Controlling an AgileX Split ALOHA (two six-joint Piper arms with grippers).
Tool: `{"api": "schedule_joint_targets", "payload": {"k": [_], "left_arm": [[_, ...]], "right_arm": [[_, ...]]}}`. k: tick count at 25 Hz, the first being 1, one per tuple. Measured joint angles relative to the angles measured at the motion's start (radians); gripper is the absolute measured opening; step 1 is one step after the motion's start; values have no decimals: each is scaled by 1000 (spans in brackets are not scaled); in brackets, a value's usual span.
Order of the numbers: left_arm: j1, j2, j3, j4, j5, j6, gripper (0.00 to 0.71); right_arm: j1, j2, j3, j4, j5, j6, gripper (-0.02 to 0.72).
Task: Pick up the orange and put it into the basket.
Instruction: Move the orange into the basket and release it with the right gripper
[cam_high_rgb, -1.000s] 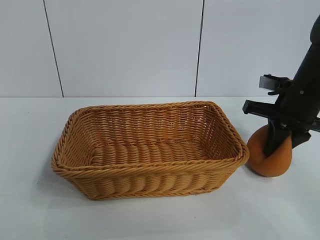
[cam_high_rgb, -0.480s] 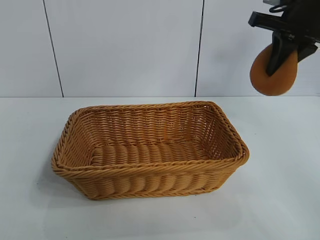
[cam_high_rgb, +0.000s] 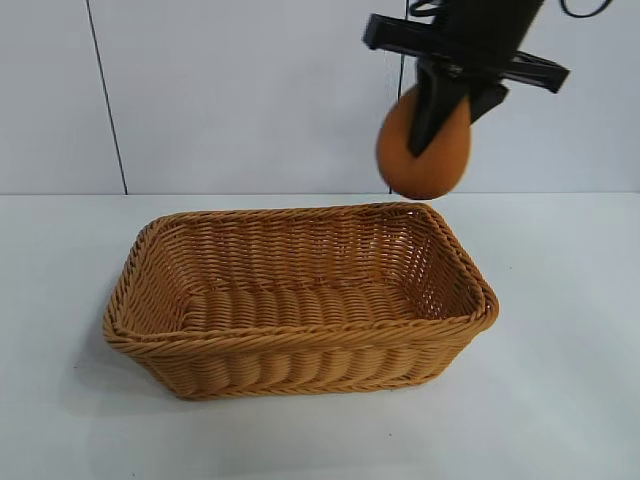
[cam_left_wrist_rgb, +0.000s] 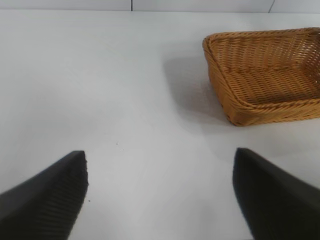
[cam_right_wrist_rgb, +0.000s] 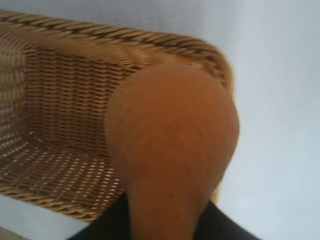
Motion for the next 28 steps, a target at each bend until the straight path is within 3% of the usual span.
{"api": "schedule_joint_targets", "payload": {"k": [10, 12, 16, 18, 21, 28], "left_arm": [[0, 0, 0, 0, 0, 0, 571], [0, 0, 0, 0, 0, 0, 571], [0, 0, 0, 0, 0, 0, 571], [0, 0, 0, 0, 0, 0, 571], [0, 0, 0, 0, 0, 0, 571], [0, 0, 0, 0, 0, 0, 571]], "right_arm": [[1, 216, 0, -11, -36, -1, 57], [1, 220, 0, -11, -31, -4, 146], [1, 197, -1, -12, -22, -4, 519], [1, 182, -16, -18, 6, -4, 618], [1, 174, -86, -71, 92, 5, 660], [1, 127, -225, -233, 111, 70, 673]]}}
